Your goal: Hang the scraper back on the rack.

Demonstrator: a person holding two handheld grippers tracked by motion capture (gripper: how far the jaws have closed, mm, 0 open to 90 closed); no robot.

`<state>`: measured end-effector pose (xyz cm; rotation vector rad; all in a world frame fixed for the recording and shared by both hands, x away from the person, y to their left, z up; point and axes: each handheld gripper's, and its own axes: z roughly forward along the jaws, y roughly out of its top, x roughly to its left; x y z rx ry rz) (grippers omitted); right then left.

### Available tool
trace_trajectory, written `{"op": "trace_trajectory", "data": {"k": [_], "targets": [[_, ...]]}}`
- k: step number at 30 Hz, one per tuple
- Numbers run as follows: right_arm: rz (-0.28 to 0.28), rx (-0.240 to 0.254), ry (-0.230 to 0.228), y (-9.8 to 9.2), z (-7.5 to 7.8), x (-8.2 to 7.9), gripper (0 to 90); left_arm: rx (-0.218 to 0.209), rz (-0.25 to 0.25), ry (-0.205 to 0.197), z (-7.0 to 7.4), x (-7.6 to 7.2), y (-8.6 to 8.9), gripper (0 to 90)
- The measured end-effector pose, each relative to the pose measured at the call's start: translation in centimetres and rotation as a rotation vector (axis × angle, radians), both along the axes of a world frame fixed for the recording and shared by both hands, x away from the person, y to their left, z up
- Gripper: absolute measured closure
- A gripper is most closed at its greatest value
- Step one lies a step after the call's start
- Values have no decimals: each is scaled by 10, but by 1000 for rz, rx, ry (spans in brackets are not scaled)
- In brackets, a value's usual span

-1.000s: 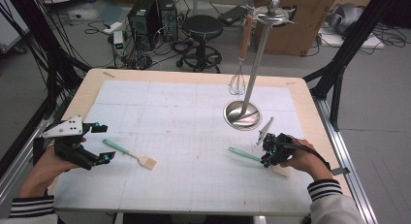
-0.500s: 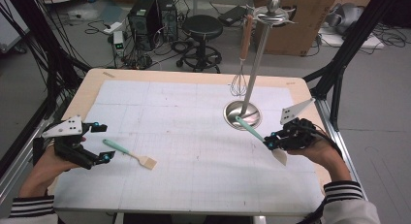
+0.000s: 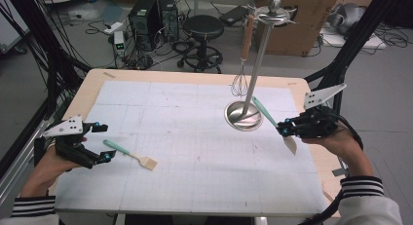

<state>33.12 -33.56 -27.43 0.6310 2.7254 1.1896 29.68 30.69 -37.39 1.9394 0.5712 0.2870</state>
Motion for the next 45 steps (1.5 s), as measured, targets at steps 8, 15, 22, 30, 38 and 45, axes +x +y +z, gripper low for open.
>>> {"op": "trace_trajectory", "data": {"k": [8, 15, 22, 30, 38, 45], "targets": [[-51, 59, -22, -23, 29, 4, 802, -17, -2, 9, -4, 3, 2, 17], [-85, 104, -59, -41, 57, 8, 801, -27, 7, 8, -5, 3, 4, 17], [-110, 115, -67, -54, 76, 13, 801, -23, 4, 10, -5, 4, 4, 17], [-131, 106, -79, -64, 96, 19, 801, -27, 10, 9, -5, 3, 5, 17], [-151, 99, -94, -72, 115, 32, 801, -18, 10, 9, -5, 3, 5, 17], [-152, 93, -102, -71, 127, 44, 802, -14, 19, 12, -5, 3, 7, 17]]}}
